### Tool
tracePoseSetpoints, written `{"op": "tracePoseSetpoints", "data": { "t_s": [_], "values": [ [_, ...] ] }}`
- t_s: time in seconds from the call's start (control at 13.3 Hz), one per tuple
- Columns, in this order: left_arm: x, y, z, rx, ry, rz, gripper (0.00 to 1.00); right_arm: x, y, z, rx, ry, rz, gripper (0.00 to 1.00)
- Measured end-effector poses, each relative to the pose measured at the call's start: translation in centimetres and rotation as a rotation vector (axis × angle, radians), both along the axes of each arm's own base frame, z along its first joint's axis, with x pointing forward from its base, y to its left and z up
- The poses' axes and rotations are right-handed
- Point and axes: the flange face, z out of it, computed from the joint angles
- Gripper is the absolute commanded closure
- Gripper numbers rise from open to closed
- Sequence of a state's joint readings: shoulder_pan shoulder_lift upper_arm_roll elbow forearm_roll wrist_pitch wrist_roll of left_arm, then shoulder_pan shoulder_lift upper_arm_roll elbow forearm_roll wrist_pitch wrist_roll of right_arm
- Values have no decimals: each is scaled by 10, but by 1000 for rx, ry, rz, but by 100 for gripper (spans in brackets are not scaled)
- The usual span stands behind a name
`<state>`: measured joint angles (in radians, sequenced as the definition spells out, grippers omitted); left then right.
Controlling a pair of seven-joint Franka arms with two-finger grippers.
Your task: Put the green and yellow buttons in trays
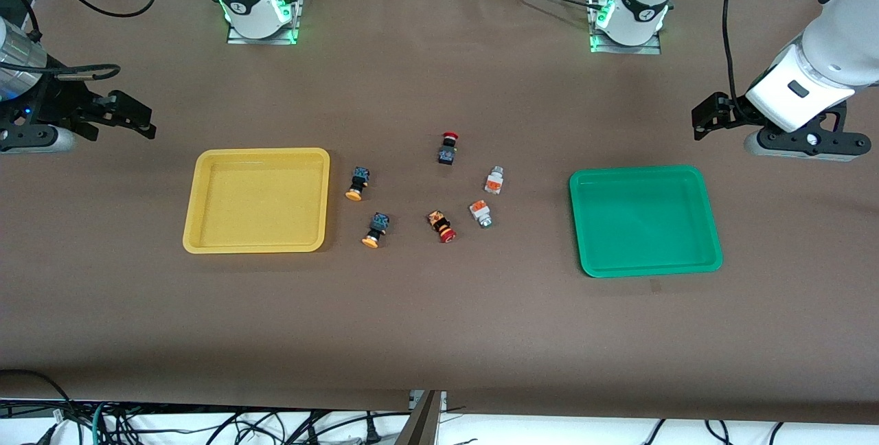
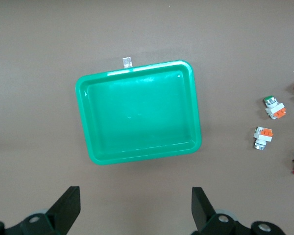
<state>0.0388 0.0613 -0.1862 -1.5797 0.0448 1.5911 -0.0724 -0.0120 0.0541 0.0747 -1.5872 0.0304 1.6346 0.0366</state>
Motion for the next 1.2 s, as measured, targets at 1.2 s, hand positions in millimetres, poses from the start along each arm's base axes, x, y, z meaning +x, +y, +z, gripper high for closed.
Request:
{"op": "tracePoseSetpoints", "data": {
  "t_s": [1.2],
  "values": [
    [0, 0, -1, 0, 2, 0, 0, 18, 37, -47, 0, 69, 33, 0]
  ]
}}
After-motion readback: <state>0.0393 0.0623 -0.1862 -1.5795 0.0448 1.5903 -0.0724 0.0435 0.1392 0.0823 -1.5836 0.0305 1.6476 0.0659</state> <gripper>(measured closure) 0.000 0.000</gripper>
